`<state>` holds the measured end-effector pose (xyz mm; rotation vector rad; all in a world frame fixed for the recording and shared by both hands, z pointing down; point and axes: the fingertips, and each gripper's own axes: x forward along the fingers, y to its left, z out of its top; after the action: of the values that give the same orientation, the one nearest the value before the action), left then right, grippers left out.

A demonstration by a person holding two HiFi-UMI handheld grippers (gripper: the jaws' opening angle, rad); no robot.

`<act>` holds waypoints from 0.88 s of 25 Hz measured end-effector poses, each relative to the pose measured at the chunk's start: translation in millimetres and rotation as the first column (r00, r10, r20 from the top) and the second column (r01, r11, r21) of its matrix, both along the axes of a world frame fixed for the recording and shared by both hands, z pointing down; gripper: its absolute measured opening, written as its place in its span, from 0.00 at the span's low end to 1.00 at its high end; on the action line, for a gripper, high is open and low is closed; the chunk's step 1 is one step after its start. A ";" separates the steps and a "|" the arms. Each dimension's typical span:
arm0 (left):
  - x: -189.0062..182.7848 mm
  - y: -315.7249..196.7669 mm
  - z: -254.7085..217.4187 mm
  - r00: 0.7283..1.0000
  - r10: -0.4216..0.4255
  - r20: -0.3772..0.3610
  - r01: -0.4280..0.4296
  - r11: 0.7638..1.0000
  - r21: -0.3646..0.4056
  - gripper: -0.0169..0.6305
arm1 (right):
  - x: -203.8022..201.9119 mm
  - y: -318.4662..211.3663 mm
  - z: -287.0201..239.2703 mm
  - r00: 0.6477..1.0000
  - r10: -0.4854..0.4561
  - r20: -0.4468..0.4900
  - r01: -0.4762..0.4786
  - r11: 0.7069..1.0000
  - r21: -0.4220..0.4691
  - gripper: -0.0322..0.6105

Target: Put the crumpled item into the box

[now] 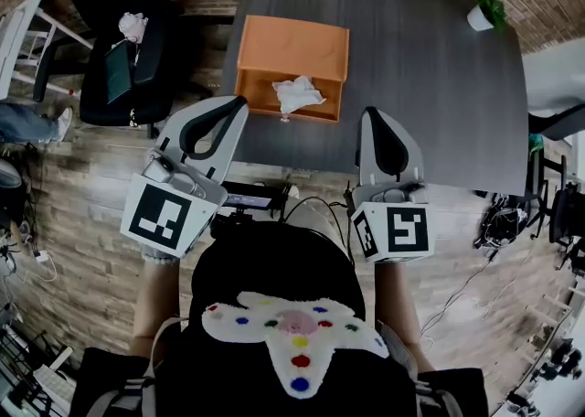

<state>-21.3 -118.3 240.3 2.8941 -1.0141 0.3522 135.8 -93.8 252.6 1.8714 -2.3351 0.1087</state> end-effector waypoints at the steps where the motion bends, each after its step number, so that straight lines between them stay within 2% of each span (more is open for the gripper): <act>1: -0.6 0.6 0.4 1.000 0.001 0.002 -0.001 1.000 0.000 0.04 | -1.2 0.2 0.0 1.000 -0.003 -0.001 0.003 1.000 -0.001 0.06; 22: 6.3 -1.6 4.7 1.000 0.015 0.009 -0.015 1.000 0.001 0.04 | -12.4 0.0 1.9 0.999 -0.042 -0.028 0.042 0.999 -0.013 0.06</act>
<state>-15.0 -119.8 245.0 2.9056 -0.9944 0.3665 123.4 -93.8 254.5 1.8050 -2.3487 0.0913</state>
